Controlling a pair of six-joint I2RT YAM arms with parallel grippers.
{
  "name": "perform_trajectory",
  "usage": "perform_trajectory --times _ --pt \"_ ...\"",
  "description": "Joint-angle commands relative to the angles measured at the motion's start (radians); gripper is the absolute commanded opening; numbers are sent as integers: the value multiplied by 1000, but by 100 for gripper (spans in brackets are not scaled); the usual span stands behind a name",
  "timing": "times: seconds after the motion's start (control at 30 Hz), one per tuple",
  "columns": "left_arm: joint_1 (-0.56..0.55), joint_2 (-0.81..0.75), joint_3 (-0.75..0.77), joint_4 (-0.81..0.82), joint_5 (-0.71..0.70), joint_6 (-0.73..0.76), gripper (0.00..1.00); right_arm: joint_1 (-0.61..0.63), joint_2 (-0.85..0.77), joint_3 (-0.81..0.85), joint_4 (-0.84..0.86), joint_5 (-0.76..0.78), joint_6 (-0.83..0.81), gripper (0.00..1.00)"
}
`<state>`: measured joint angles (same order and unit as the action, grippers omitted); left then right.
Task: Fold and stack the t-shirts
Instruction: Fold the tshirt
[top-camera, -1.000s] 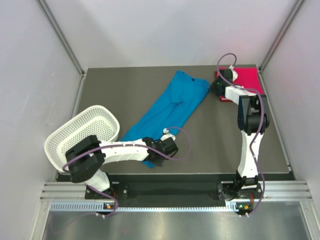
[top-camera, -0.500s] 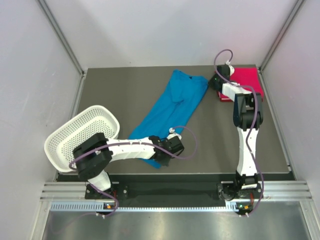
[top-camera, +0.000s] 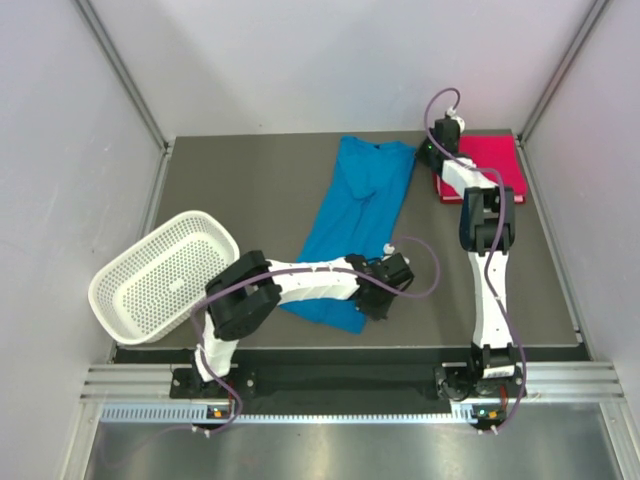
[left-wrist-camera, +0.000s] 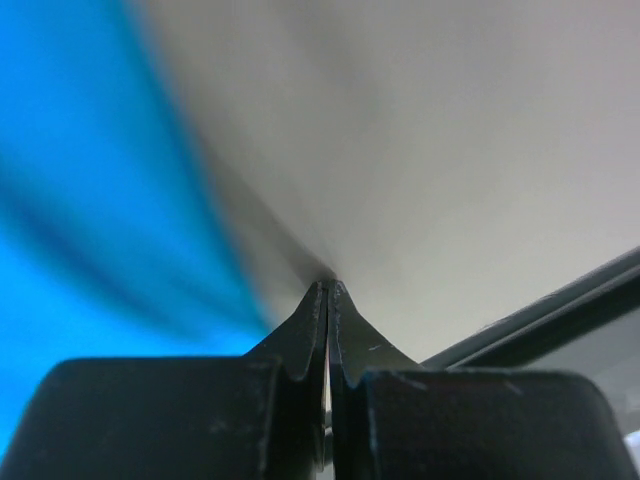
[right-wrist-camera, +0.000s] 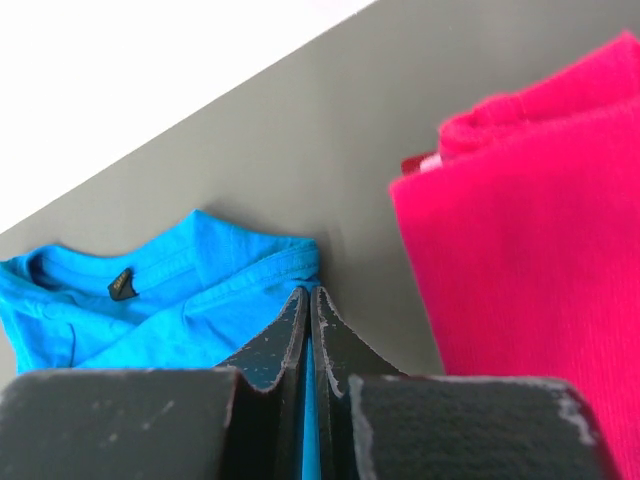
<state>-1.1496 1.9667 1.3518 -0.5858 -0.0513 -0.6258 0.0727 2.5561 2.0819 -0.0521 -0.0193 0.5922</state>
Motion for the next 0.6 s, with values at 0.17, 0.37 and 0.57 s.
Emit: perform_trajectory --times 0.17,0.37,0.57 --pt "-10 130 162 99 185 -75 1 -21 12 98 14 -10 -87 3" --pt "-6 90 265 12 124 -26 17 -27 -89 46 -23 -22 -106 39" --pt "83 -92 253 -138 12 58 18 -25 -249 -8 -167 -25 -66 48"
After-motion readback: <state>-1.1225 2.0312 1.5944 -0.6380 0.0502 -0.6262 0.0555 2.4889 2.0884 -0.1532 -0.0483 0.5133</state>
